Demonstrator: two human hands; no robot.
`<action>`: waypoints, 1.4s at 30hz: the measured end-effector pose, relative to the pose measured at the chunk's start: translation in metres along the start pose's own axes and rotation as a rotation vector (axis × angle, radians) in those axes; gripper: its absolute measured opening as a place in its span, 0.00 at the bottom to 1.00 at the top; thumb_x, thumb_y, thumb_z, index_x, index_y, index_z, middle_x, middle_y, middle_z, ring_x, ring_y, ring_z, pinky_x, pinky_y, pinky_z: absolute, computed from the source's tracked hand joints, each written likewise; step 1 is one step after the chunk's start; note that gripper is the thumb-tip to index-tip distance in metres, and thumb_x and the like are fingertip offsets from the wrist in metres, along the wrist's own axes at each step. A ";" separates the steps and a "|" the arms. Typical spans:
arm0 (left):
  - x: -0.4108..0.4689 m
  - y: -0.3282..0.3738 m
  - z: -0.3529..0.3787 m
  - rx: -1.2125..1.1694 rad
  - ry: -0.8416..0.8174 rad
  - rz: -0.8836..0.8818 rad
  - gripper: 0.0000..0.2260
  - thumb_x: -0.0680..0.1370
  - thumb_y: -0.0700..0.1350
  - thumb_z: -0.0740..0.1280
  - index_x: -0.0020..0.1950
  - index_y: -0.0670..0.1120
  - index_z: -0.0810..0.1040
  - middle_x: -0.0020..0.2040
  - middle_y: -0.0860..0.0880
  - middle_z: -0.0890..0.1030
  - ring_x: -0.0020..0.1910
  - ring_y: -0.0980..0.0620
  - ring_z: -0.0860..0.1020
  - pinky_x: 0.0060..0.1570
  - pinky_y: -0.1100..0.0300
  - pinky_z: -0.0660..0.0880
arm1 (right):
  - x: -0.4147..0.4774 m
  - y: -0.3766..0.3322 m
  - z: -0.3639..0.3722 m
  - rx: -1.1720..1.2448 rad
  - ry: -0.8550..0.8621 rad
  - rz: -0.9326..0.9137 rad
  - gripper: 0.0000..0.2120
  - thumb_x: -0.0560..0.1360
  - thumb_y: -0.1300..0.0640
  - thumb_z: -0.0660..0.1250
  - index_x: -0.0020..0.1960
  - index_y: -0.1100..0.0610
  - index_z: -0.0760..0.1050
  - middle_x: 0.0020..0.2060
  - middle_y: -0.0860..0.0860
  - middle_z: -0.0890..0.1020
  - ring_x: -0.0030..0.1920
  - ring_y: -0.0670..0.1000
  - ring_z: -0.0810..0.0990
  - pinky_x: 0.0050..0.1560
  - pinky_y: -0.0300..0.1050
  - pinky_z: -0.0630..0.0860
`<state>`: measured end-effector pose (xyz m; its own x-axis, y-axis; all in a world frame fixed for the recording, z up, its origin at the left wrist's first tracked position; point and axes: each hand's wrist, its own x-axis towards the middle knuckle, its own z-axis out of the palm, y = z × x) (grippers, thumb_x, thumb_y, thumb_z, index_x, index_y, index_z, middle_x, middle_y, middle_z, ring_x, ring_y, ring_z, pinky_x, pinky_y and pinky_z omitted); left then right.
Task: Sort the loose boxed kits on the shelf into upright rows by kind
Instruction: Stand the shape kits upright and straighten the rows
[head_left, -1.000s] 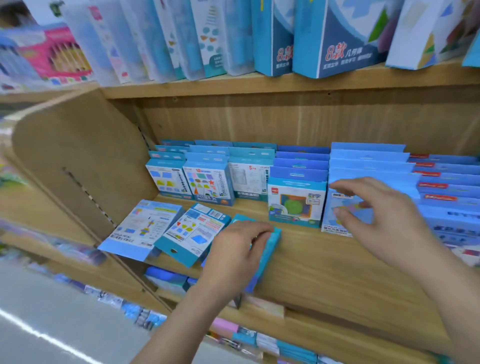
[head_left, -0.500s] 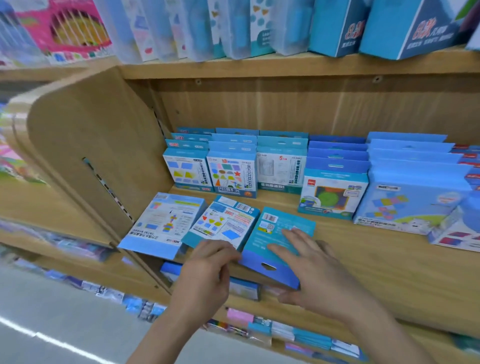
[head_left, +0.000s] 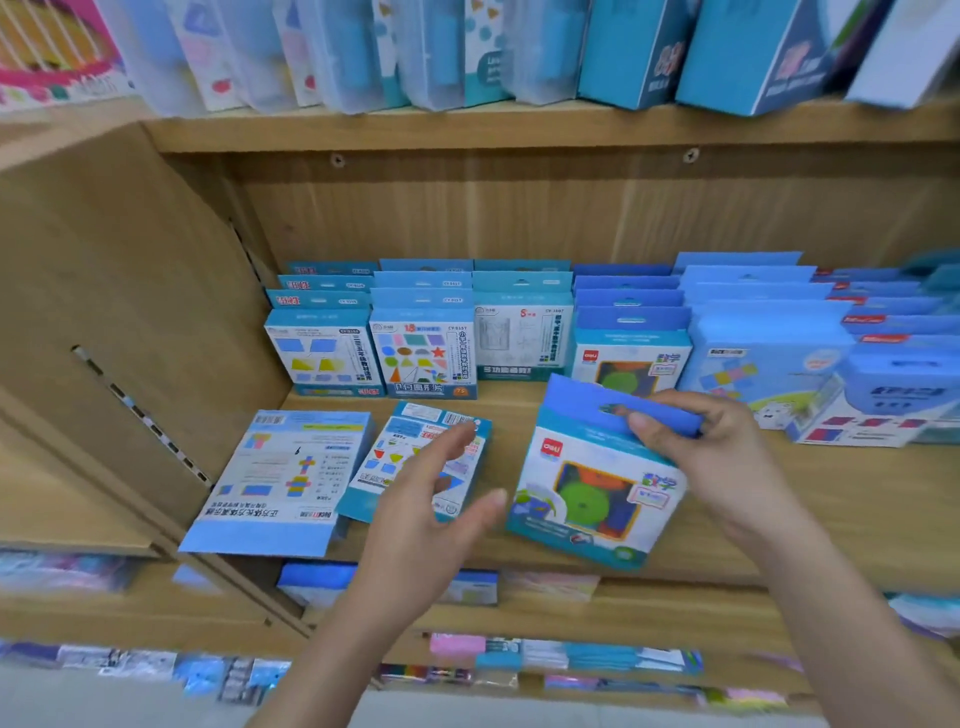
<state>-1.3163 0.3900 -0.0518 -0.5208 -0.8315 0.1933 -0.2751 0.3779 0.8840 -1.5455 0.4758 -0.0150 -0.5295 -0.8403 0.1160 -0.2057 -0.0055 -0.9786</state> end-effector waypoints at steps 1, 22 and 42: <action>0.002 0.003 0.003 -0.017 -0.058 -0.018 0.26 0.71 0.52 0.73 0.66 0.59 0.69 0.63 0.61 0.74 0.62 0.67 0.71 0.60 0.68 0.70 | -0.002 -0.002 0.000 0.077 -0.009 0.033 0.07 0.70 0.61 0.71 0.36 0.52 0.84 0.33 0.48 0.83 0.35 0.46 0.79 0.36 0.38 0.74; 0.007 0.001 0.015 -0.033 -0.043 -0.122 0.16 0.73 0.38 0.72 0.59 0.49 0.76 0.48 0.58 0.82 0.45 0.63 0.79 0.47 0.67 0.76 | 0.005 -0.013 -0.005 -0.136 -0.359 0.101 0.21 0.60 0.59 0.78 0.51 0.53 0.80 0.47 0.49 0.86 0.46 0.48 0.84 0.47 0.42 0.80; 0.082 0.031 0.079 0.236 -0.151 0.062 0.18 0.74 0.46 0.70 0.63 0.52 0.73 0.56 0.54 0.81 0.54 0.54 0.78 0.51 0.60 0.73 | 0.040 -0.007 -0.037 -0.691 -0.091 -0.047 0.22 0.67 0.57 0.77 0.59 0.48 0.77 0.52 0.41 0.78 0.54 0.44 0.75 0.53 0.39 0.70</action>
<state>-1.4316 0.3659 -0.0421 -0.6525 -0.7402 0.1627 -0.4101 0.5253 0.7456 -1.5962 0.4624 0.0025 -0.4425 -0.8899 0.1110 -0.7187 0.2779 -0.6374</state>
